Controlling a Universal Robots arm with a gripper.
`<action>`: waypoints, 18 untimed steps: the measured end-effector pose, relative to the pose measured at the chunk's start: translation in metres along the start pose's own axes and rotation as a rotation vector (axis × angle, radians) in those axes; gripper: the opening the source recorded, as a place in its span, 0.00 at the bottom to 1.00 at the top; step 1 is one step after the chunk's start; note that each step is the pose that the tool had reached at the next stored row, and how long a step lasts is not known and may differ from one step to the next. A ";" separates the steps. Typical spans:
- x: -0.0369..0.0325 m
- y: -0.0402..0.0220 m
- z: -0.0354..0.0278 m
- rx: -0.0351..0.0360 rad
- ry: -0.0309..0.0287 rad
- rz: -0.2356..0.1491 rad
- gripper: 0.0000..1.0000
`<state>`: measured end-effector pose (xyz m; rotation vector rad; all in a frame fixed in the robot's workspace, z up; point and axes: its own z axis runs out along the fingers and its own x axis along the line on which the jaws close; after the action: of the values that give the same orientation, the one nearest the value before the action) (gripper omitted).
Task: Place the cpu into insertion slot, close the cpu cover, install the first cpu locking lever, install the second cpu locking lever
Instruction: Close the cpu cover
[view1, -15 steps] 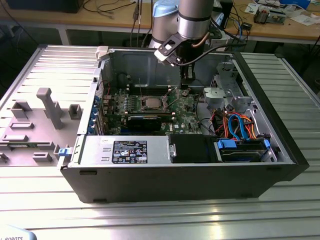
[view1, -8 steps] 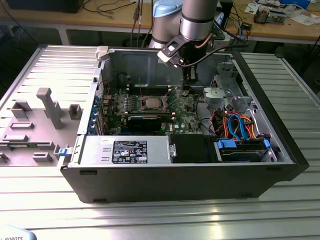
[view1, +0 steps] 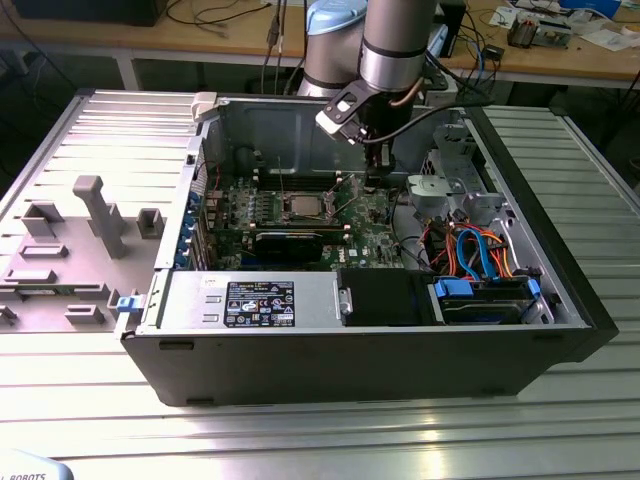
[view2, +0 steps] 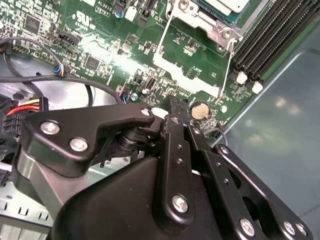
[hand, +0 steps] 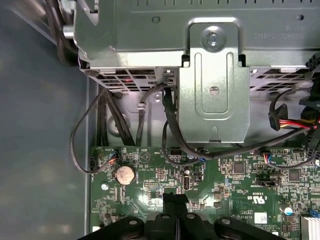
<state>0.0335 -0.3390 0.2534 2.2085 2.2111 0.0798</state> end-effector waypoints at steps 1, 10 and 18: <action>0.0000 -0.0010 0.0003 0.0001 -0.0001 0.000 0.11; 0.0000 -0.0069 0.0005 0.0001 0.0001 -0.002 0.11; 0.0000 -0.0102 0.0003 0.0001 0.0001 -0.002 0.11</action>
<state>0.0233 -0.3390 0.2526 2.2061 2.2136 0.0798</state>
